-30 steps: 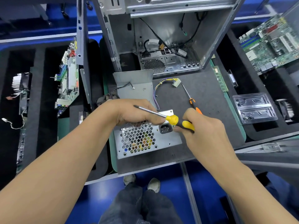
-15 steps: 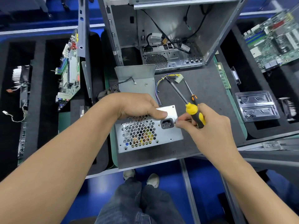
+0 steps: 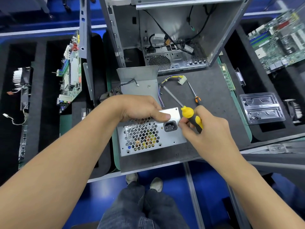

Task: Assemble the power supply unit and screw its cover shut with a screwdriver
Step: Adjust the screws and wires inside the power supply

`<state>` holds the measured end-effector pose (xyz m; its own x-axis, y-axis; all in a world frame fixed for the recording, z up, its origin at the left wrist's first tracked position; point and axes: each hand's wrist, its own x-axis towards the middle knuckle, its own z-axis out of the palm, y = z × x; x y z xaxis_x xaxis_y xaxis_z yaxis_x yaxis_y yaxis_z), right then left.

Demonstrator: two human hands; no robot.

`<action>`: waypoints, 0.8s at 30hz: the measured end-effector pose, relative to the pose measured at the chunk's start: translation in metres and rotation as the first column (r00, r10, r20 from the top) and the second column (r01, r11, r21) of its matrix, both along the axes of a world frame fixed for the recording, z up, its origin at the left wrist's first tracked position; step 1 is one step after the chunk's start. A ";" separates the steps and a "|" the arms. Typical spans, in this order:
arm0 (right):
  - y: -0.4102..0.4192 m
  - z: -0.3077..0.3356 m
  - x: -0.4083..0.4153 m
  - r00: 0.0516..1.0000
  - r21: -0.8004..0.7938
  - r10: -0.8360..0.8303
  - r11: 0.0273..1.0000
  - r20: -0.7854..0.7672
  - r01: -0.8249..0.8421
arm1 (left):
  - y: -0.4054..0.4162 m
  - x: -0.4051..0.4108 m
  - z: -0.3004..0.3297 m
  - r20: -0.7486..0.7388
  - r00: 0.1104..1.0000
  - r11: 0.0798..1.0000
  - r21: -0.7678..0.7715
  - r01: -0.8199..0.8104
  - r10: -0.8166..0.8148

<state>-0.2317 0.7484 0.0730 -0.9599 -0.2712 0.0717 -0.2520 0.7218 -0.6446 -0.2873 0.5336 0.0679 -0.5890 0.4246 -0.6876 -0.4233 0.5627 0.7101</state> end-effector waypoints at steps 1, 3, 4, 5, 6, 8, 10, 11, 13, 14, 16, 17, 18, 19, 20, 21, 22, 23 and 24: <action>0.000 0.000 0.000 1.000 0.017 0.011 1.000 -0.016 -0.011 | 0.000 0.000 0.000 -0.005 1.000 1.000 -0.011 -0.004 0.004; -0.001 0.000 0.000 0.999 0.042 0.015 0.999 -0.038 -0.014 | 0.000 0.000 0.000 -0.007 1.000 1.000 -0.024 -0.013 0.012; -0.001 0.001 -0.001 0.999 0.042 0.008 0.999 -0.035 -0.006 | 0.000 0.000 0.000 -0.007 1.000 1.000 -0.020 -0.014 0.013; -0.002 0.001 -0.001 1.000 0.035 -0.003 0.999 -0.023 0.004 | 0.000 0.000 0.000 -0.005 1.000 1.000 -0.008 -0.013 0.013; -0.002 0.001 -0.001 1.000 0.026 -0.014 1.000 -0.008 0.014 | 0.000 0.001 0.001 0.000 1.000 1.000 0.003 -0.014 0.014; -0.003 0.002 0.000 0.999 0.003 -0.038 0.999 0.021 0.038 | 0.000 0.001 0.003 0.008 1.000 1.000 0.005 -0.010 0.010; -0.004 0.003 0.000 0.997 -0.028 -0.066 0.997 0.051 0.067 | 0.001 0.002 0.006 0.011 1.000 1.000 0.004 -0.003 0.003; -0.003 0.004 0.000 0.995 -0.043 -0.075 0.996 0.070 0.078 | 0.001 0.003 0.006 0.012 1.000 1.000 0.003 0.000 0.000; -0.003 0.005 -0.001 0.989 -0.067 -0.085 0.993 0.121 0.093 | 0.001 0.003 0.006 0.016 1.000 1.000 0.001 -0.002 0.002; -0.002 0.006 -0.001 0.984 -0.080 -0.092 0.991 0.150 0.104 | 0.000 0.003 0.005 0.018 1.000 1.000 0.000 -0.006 0.006; -0.001 0.008 -0.001 0.974 -0.116 -0.118 0.983 0.195 0.142 | 0.000 0.003 0.004 0.020 1.000 1.000 -0.003 -0.019 0.019; 0.000 0.009 0.000 0.969 -0.134 -0.138 0.977 0.203 0.167 | 0.000 0.003 0.004 0.020 1.000 1.000 -0.004 -0.023 0.023; 0.001 0.011 0.002 0.967 -0.155 -0.162 0.969 0.197 0.194 | 0.000 0.003 0.004 0.020 0.999 1.000 -0.006 -0.026 0.026; 0.004 0.013 0.002 0.966 -0.176 -0.183 0.961 0.182 0.215 | 0.000 0.003 0.005 0.022 0.999 1.000 -0.009 -0.029 0.029; 0.008 0.015 0.003 0.967 -0.194 -0.195 0.955 0.164 0.225 | 0.000 0.003 0.005 0.024 0.999 0.999 -0.012 -0.031 0.031; 0.013 0.017 0.003 0.971 -0.204 -0.194 0.954 0.142 0.220 | 0.000 0.003 0.006 0.025 0.999 0.999 -0.014 -0.032 0.032; 0.019 0.019 0.002 0.977 -0.208 -0.179 0.957 0.118 0.200 | 0.000 0.003 0.007 0.024 0.999 0.999 -0.016 -0.031 0.032; 0.024 0.020 0.000 0.982 -0.214 -0.158 0.961 0.103 0.177 | 0.000 0.003 0.007 0.022 0.999 0.999 -0.018 -0.028 0.029; 0.029 0.022 -0.001 0.986 -0.239 -0.142 0.958 0.093 0.161 | 0.000 0.002 0.008 0.020 1.000 0.999 -0.022 -0.023 0.024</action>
<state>-0.2331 0.7771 0.0951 -0.9934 -0.1053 0.0454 -0.0974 0.5652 -0.8192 -0.2850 0.5339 0.0759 -0.5842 0.3955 -0.7087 -0.4510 0.5678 0.6886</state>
